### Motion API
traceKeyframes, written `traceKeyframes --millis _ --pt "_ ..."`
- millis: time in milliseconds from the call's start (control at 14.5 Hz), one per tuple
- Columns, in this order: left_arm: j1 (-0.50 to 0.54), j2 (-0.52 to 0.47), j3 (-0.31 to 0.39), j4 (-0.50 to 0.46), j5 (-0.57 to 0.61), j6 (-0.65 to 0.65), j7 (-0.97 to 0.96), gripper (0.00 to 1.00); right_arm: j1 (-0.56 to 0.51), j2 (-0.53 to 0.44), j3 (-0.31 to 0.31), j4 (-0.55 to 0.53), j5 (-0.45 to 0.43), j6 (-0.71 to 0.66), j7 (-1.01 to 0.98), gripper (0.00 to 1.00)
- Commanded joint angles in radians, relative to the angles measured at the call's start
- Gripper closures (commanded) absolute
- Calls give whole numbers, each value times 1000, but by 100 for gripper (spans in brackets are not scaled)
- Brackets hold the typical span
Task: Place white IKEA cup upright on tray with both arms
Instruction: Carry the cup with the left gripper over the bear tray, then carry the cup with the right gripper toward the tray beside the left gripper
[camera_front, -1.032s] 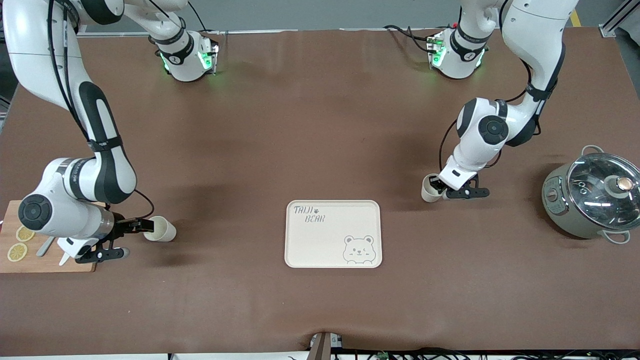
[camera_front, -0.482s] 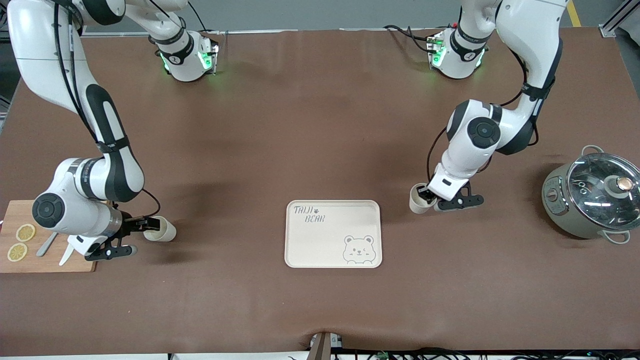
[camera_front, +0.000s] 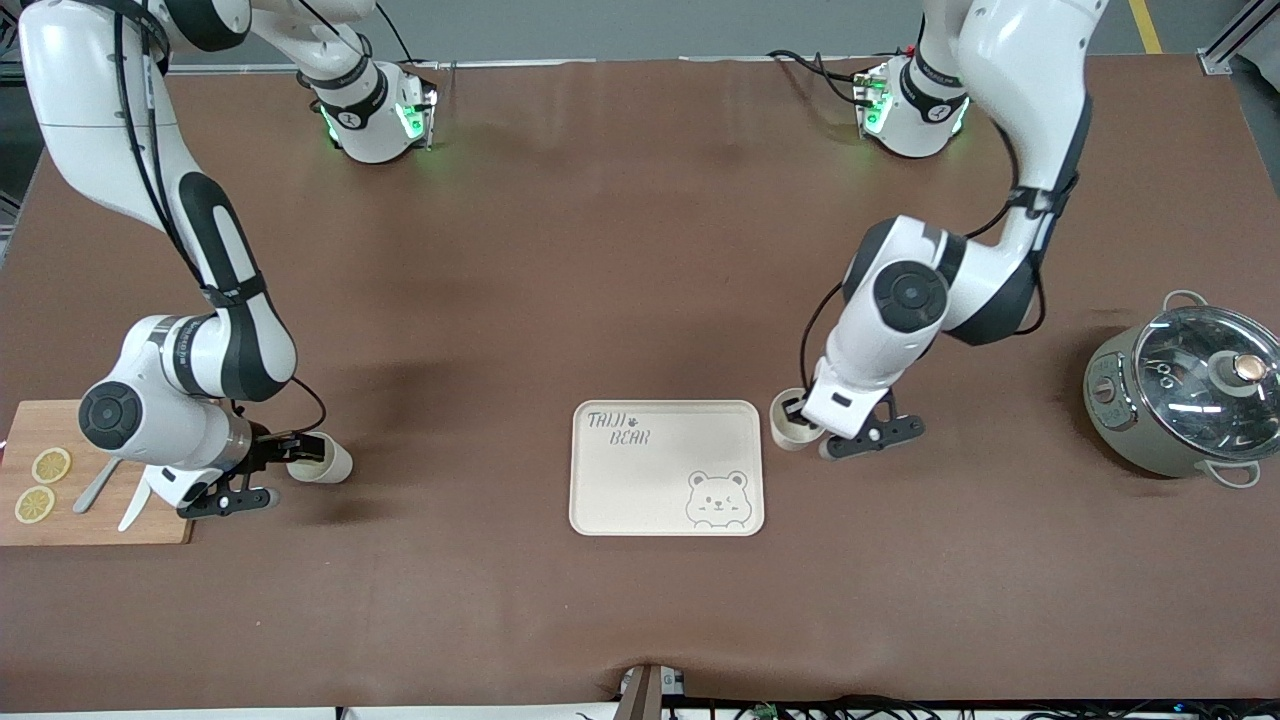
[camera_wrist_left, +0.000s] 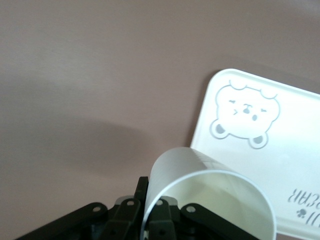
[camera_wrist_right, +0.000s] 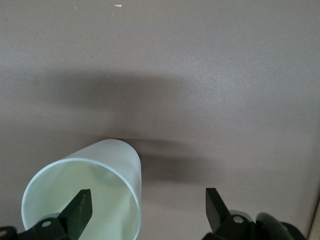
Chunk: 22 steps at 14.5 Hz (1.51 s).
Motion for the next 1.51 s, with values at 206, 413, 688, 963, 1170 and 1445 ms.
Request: traceKeyframes --millis 206,413,688,963,1170,1445 --pt "-72 159 2 201 -13 -56 -104 100 3 -3 1 -9 -14 15 -2 0" --pt "-89 201 3 236 -12 -56 -146 100 9 -3 1 -7 -15 17 -2 10" --pt "-101 233 3 247 -10 -48 -162 100 14 -3 1 -7 -15 17 -2 49" --pt "-110 259 3 246 -10 -46 -184 100 12 -1 1 -7 -15 17 -2 84" --pt "-119 273 3 244 -7 -46 -199 100 9 -1 1 -7 -12 14 3 100" --pt "-126 279 5 244 -6 -43 -201 100 15 -7 2 31 -1 -8 12 100"
